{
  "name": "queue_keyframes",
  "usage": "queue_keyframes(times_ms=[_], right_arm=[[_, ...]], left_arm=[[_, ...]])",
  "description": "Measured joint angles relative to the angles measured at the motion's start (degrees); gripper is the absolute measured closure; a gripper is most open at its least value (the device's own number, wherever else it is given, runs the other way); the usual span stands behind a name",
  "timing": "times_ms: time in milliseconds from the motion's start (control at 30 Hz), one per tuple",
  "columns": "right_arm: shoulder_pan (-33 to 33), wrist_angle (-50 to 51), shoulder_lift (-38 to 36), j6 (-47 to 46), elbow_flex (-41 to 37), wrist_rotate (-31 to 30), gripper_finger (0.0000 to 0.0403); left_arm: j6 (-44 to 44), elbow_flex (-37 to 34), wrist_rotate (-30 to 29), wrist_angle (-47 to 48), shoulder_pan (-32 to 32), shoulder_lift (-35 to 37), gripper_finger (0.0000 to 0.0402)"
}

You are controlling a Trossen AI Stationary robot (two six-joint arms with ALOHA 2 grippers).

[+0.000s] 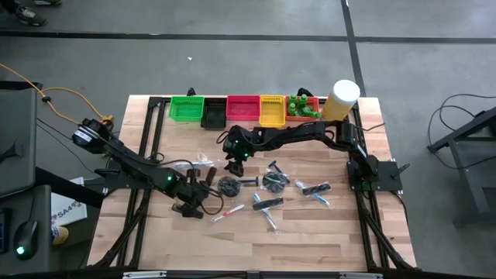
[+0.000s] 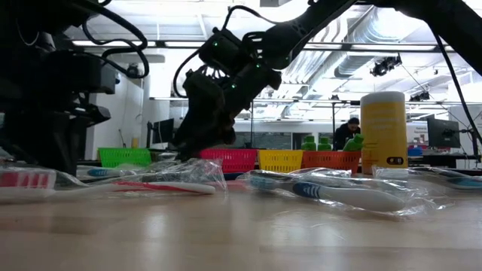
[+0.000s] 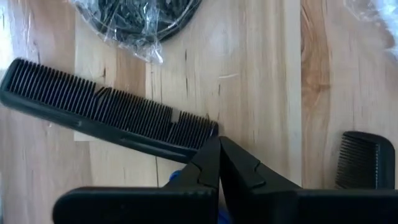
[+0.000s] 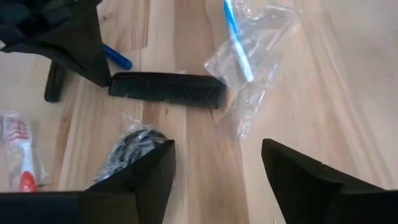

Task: Pick & Place Travel size toiletries
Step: Put the black hair comb into the yellow basket

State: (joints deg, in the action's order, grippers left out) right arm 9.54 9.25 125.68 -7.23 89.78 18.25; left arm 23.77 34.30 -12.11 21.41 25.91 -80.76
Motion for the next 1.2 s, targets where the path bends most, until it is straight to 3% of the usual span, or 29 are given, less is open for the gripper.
queue_keyframes(times_ms=[233, 400, 800, 1033, 1200], right_arm=[[-0.01, -2.16, -0.14, -0.16, -0.04, -0.47, 0.0169], [0.60, -7.78, 1.99, -7.48, -0.02, -0.68, 0.0169], [3.13, -7.76, 2.15, -9.49, -0.07, 1.67, 0.0169], [3.13, -7.78, 2.15, -9.08, -0.07, 1.54, 0.0169], [3.10, -7.83, 2.15, -9.04, -0.07, 1.50, 0.0169]], left_arm=[[-0.38, -0.04, 0.37, -0.85, 0.02, -1.69, 0.0401], [-0.50, -0.04, -0.74, -0.90, 0.04, -1.87, 0.0401], [-1.75, 5.13, -7.36, 9.48, -0.04, -0.89, 0.0401], [-0.54, 4.04, -13.42, 9.03, -0.07, -0.87, 0.0401], [0.00, 2.56, -13.38, 7.38, -0.09, -0.82, 0.0401]])
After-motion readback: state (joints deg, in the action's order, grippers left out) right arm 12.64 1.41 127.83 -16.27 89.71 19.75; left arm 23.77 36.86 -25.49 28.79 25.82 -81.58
